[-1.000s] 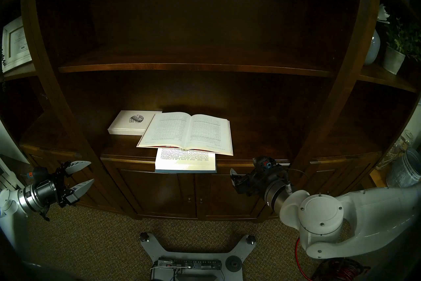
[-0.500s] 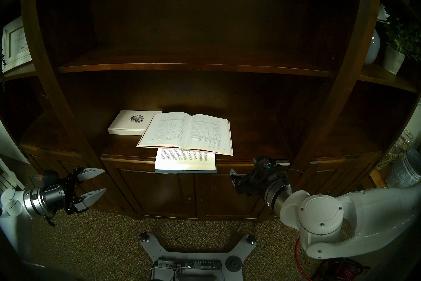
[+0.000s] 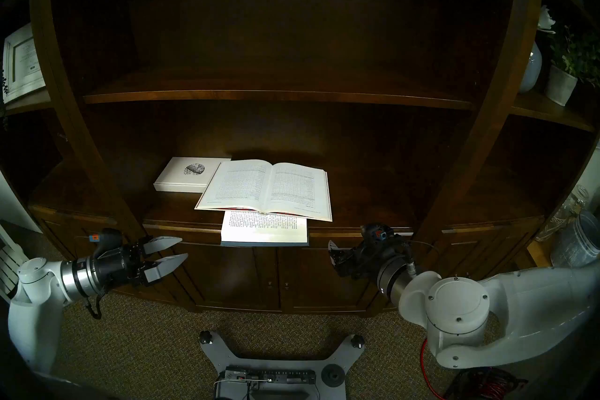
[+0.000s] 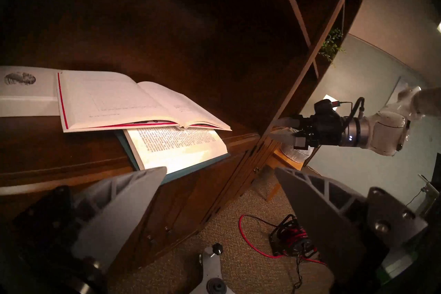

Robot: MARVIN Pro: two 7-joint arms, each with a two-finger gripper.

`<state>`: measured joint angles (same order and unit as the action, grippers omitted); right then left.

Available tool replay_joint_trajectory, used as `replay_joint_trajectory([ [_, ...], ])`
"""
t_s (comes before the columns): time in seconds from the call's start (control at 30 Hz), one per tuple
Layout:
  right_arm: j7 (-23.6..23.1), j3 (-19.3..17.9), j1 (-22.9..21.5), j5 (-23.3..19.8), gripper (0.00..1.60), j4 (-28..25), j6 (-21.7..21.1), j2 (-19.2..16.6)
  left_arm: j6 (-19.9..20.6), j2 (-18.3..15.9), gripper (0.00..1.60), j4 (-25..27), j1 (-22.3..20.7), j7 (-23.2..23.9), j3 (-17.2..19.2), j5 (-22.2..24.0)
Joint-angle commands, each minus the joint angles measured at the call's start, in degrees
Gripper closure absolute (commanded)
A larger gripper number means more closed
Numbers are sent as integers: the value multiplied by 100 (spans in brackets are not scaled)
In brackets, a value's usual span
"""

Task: Close the books and align them horizontally on the shelf

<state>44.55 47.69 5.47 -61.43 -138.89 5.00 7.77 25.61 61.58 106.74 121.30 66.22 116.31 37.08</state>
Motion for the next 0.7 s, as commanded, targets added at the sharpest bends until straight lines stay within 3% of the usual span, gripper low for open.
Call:
replay_joint_trajectory([
  [0.0,2,-78,-79,28,0,-30,16,12,306,-15,0,287,-596,-675,-433,-367],
  [0.2,1,-78,-81,28,0,-30,15,12,173,81,0,300,-847,-1452,-874,-932],
  [0.67,1,-77,-82,28,0,-31,15,12,69,52,0,-26,-1285,-1811,-922,-1173],
])
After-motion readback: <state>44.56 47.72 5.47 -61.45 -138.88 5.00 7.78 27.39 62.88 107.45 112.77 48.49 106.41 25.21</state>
